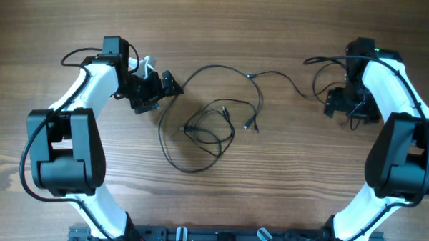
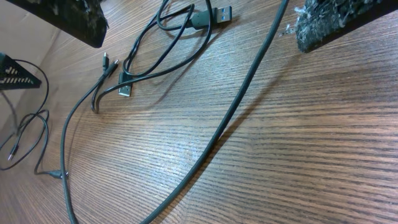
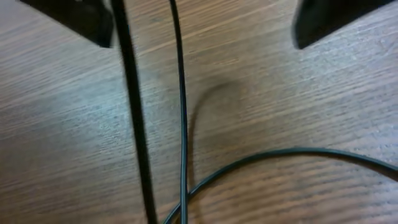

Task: Untangle cables
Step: 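Lower the right gripper and lay the cable on the table's right side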

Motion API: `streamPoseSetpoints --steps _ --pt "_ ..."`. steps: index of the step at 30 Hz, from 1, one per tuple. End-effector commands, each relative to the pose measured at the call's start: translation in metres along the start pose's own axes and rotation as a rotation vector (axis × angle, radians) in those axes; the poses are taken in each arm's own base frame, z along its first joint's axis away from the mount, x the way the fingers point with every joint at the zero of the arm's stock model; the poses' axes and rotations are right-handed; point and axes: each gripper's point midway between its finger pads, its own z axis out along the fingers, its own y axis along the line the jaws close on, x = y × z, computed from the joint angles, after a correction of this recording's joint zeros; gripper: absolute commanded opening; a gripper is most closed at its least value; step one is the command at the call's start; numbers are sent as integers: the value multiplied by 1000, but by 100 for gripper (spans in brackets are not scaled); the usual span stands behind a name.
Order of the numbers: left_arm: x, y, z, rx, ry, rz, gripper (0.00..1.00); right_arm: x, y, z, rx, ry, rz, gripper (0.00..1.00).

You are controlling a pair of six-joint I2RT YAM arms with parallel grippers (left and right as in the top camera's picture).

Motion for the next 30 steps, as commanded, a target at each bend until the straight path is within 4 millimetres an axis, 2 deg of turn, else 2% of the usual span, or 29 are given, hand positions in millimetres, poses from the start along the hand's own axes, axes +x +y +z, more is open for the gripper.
streamPoseSetpoints --steps 1,4,7,9,11,13,15,16,19,21,25,30 --pt "0 -3 -4 -6 -16 33 100 -11 -1 6 21 -34 -68 100" --pt "0 -3 -4 -6 -16 33 100 -36 2 4 13 -134 -92 100" --pt "0 -3 -4 -6 -16 33 100 -78 6 -6 3 -309 -85 100" --pt "0 -3 -4 -6 -16 33 100 -98 7 -13 -3 -396 -63 100" --pt "0 -3 -4 -6 -16 33 100 -113 21 -21 -79 -467 -92 100" --pt "0 -3 -4 -6 -15 33 100 -111 56 -28 -247 -495 -279 99" --pt "0 -3 -4 -6 -16 33 100 -89 97 -38 -479 -492 -485 100" --pt "0 -3 -4 -6 -15 33 100 -85 104 -41 -525 -491 -504 100" --pt "0 -3 -4 -6 -16 33 100 -81 108 -42 -564 -467 -465 90" --pt "0 -3 -4 -6 -16 33 100 -75 104 -37 -541 -440 -488 90" --pt "0 -3 -4 -6 -16 33 100 -53 107 -32 -533 -414 -710 90" --pt "0 -3 -4 -6 -16 33 100 -49 107 -29 -494 -412 -795 89"
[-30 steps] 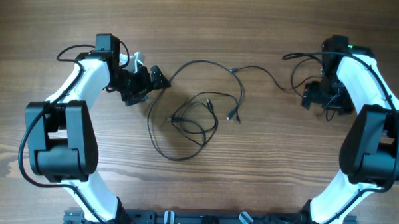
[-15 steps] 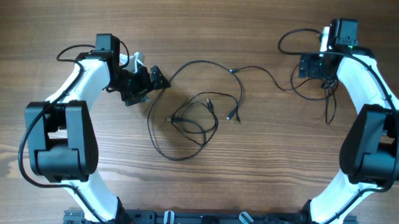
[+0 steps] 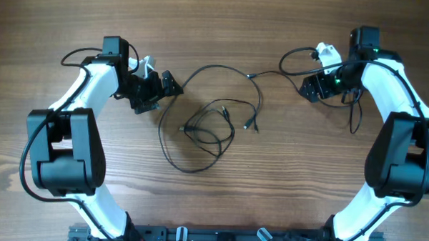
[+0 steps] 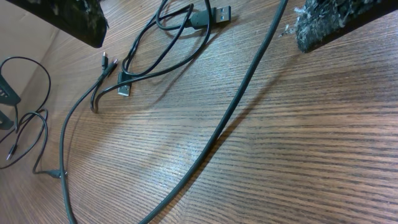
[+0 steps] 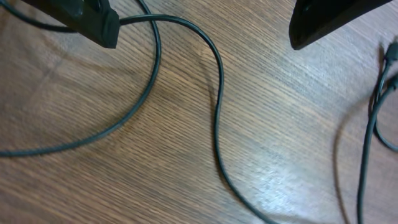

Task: Untangle cables
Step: 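Lower the right gripper and lay the cable on the table's right side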

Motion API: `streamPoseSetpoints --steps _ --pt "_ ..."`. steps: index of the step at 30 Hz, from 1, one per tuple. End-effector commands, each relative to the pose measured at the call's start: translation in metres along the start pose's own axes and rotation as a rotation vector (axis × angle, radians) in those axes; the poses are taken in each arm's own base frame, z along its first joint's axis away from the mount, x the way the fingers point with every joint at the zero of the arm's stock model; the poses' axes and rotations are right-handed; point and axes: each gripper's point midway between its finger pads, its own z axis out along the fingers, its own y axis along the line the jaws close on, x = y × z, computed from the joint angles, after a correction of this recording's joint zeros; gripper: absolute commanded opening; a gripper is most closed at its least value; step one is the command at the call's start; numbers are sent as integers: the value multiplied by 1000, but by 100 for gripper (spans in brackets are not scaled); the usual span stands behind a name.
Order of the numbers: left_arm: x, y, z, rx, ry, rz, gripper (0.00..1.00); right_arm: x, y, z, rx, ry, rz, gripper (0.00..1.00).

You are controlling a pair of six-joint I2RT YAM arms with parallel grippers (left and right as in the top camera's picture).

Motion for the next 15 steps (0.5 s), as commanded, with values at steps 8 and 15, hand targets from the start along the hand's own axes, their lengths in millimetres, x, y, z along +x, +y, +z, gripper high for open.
streamPoseSetpoints --steps 8,15 --pt "0 -3 -4 -3 -15 33 100 11 -7 18 31 63 -113 53" --pt "0 -3 -4 -2 -15 33 100 30 -7 49 -17 138 -59 45"
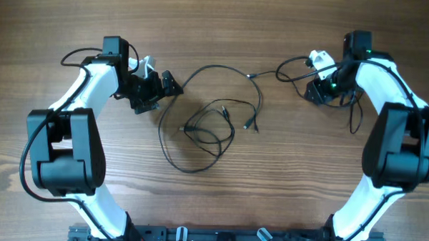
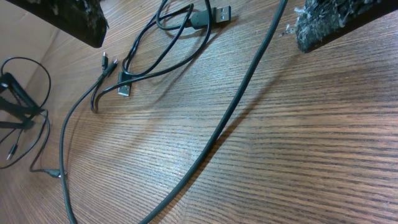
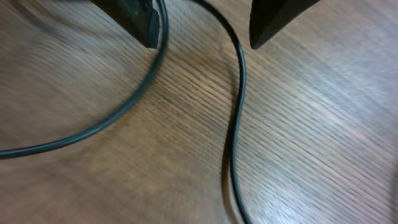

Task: Untangle cables
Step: 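Lower the right gripper and lay the cable on the table's right side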

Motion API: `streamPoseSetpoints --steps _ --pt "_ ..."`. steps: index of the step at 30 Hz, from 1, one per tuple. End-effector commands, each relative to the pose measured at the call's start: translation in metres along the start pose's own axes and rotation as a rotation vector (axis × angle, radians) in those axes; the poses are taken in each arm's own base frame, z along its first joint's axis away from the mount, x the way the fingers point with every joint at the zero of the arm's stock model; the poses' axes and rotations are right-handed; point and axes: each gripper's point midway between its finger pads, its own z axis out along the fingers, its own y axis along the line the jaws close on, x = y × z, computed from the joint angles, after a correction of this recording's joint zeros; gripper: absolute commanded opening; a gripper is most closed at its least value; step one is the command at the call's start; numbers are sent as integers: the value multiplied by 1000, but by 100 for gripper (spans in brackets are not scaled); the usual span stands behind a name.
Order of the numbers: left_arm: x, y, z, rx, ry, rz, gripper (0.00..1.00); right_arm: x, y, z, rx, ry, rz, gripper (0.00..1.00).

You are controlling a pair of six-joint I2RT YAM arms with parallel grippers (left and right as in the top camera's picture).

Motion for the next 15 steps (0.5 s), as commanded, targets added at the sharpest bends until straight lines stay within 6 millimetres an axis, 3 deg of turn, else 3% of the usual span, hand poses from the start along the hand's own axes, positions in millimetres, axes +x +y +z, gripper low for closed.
streamPoseSetpoints --steps 1,3,6,13,15 --pt "0 -3 -4 -2 -15 34 100 11 3 20 -28 49 17 41" --pt "0 -3 -4 -2 -15 34 100 12 2 25 -28 52 18 23" --pt "0 -3 -4 -3 -15 33 100 16 -12 32 36 78 67 5" --pt "0 -3 -4 -3 -15 33 100 20 -46 33 220 103 239 5" --pt "0 -3 -4 -2 -15 34 100 20 -48 33 234 101 260 9"
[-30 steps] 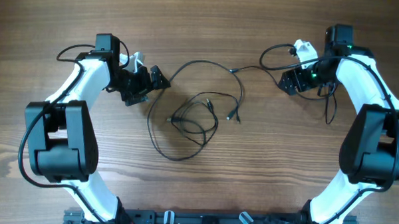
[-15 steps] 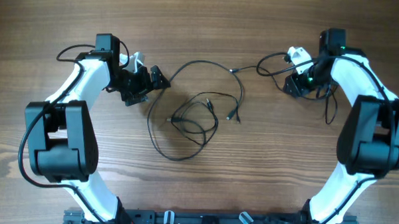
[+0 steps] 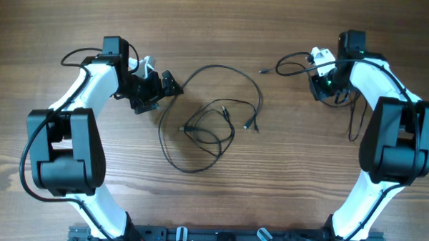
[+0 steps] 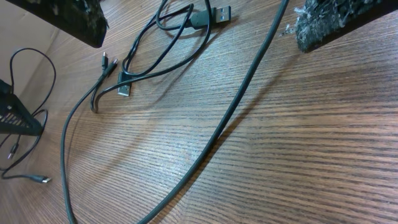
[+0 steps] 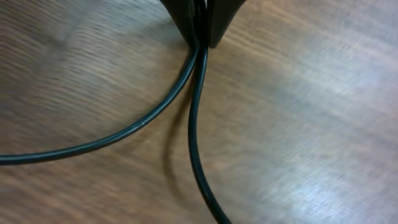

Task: Untangle cables
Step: 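Lower the right gripper and lay the cable on the table's right side, then move the right gripper left over the central cable pile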

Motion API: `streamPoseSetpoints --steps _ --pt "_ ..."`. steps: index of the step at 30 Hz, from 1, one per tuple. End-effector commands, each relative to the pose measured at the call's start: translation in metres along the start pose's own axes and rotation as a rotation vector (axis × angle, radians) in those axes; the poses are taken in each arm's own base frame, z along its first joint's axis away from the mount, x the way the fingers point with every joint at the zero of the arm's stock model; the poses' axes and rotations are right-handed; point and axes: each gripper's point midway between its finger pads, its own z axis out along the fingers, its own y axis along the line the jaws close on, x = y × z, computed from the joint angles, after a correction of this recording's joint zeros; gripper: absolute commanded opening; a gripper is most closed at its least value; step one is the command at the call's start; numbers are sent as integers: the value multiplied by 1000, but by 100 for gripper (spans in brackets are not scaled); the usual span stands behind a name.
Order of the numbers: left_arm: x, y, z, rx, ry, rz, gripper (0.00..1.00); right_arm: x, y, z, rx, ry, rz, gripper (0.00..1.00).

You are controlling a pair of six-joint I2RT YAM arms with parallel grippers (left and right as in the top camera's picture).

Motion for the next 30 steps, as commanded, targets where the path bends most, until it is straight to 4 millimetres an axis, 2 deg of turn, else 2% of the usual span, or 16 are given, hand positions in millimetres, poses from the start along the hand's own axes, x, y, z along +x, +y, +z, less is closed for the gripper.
streamPoseSetpoints --steps 1,2,4,11,19,22,24,28,30 --pt "0 -3 -4 -2 -15 33 100 25 -22 25 106 108 91 17" --pt "0 -3 -4 -3 -15 33 100 25 -23 25 107 108 91 18" --pt "0 -3 -4 -2 -15 34 100 27 -29 24 145 120 90 4" --pt "0 -3 -4 -3 -15 34 100 37 -66 18 244 125 142 4" --pt "0 -3 -4 -2 -15 33 100 46 -137 3 340 2 326 5" --pt "0 -3 -4 -3 -15 33 100 56 -164 -4 373 -31 391 4" --pt "0 -3 -4 -2 -15 34 100 64 -176 -8 388 -42 429 7" --pt "0 -3 -4 -2 -15 33 100 75 -198 -15 411 -99 620 8" --pt "0 -3 -4 -3 -15 33 100 72 -200 -15 370 -145 677 11"
